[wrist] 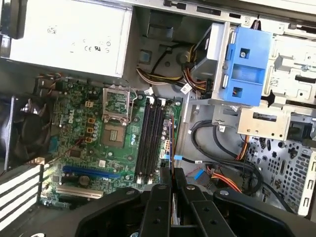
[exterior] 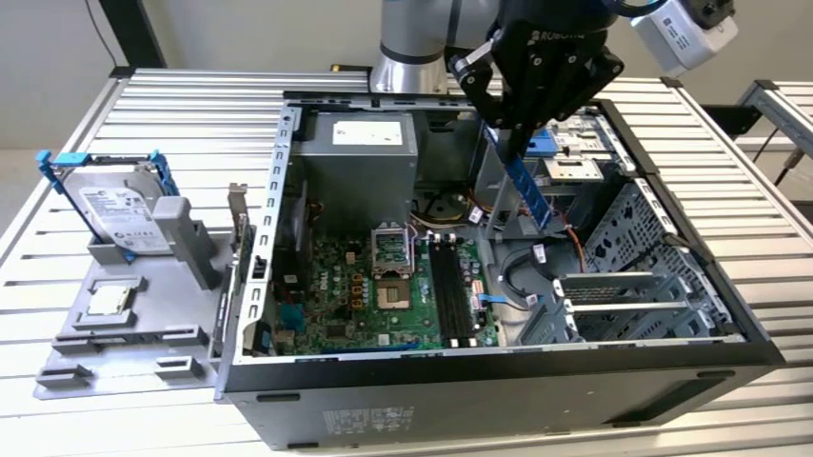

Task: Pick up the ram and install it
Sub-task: 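Insert the ram into the slot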

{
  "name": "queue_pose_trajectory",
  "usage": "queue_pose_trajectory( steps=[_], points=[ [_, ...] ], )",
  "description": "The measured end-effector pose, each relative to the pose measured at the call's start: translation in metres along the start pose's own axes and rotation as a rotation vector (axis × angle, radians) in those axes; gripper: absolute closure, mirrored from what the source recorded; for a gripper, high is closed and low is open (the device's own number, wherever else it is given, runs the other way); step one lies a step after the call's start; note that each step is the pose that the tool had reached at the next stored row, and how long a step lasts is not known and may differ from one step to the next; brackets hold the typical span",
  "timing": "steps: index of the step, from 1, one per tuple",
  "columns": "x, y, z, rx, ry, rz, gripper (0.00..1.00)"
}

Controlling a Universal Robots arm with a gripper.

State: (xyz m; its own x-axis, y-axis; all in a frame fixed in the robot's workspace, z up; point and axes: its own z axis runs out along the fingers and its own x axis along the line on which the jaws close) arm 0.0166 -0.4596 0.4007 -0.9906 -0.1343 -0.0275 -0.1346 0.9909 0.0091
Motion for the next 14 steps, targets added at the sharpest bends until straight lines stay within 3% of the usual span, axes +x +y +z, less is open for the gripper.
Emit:
queue_pose_trajectory(
  steps=[14],
  points=[
    [0.0002,0.001,0.0131,0.0014,0.0002,0.0,1.0]
  ],
)
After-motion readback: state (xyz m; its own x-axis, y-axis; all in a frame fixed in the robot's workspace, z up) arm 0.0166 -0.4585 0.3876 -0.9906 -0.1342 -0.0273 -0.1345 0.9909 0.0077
